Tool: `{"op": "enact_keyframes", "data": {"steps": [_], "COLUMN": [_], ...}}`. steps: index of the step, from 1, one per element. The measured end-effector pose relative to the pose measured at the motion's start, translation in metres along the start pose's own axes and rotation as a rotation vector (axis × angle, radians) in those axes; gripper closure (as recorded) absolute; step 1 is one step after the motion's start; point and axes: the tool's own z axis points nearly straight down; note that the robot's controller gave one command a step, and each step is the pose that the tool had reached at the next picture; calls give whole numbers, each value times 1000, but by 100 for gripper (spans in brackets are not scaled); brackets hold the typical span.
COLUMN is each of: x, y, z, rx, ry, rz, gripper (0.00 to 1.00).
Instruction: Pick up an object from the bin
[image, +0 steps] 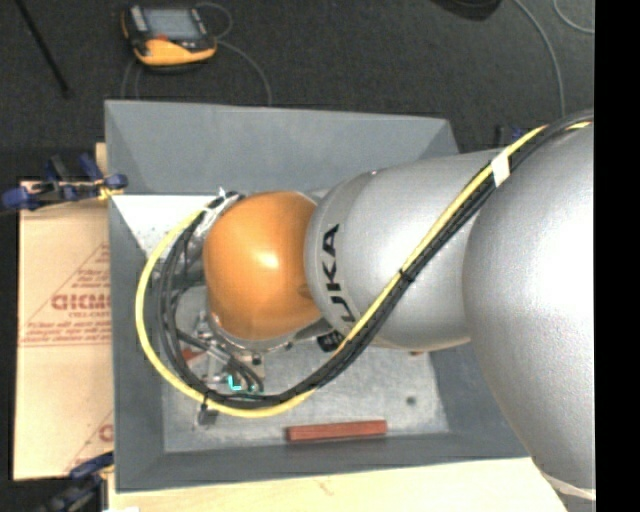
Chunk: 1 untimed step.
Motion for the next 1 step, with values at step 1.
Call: {"op": "enact_keyframes", "data": {"steps": [1], "x": [-2], "y": [-1], "z": [-4], "rx": [-2], "ry": [-7], "rz": [4], "gripper": [0]}}
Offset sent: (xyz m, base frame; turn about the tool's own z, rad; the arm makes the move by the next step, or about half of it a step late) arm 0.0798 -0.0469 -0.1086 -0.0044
